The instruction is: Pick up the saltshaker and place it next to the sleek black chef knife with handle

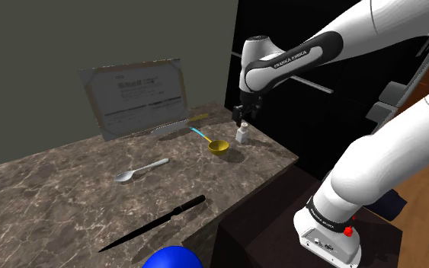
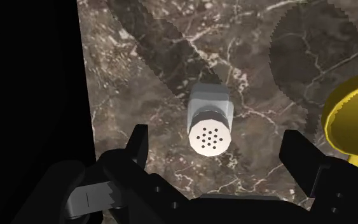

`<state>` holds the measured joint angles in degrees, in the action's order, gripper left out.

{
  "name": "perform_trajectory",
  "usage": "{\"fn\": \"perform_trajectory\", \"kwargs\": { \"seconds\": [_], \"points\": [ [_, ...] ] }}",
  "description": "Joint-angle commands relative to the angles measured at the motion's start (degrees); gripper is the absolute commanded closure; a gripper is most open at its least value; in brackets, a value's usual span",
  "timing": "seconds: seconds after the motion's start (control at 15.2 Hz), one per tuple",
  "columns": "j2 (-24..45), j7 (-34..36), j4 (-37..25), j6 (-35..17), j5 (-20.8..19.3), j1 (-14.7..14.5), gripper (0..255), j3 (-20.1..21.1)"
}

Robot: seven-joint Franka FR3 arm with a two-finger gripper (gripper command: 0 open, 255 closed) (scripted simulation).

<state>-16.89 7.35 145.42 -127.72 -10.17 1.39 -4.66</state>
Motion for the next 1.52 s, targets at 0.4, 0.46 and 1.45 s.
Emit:
{"fn": "perform_trajectory", "kwargs": {
  "seconds": [0.4,0.46,1.45],
  "points": [
    [3.04,0.29,1.77,-4.94,-0.59,0.33,0,-0.37],
    [3.04,0.29,1.77,-4.94,-0.59,0.33,0,-0.37],
    [2.48,0.17,1.44,-4.05,-0.49,0.31,255,-0.34]
  ]
}}
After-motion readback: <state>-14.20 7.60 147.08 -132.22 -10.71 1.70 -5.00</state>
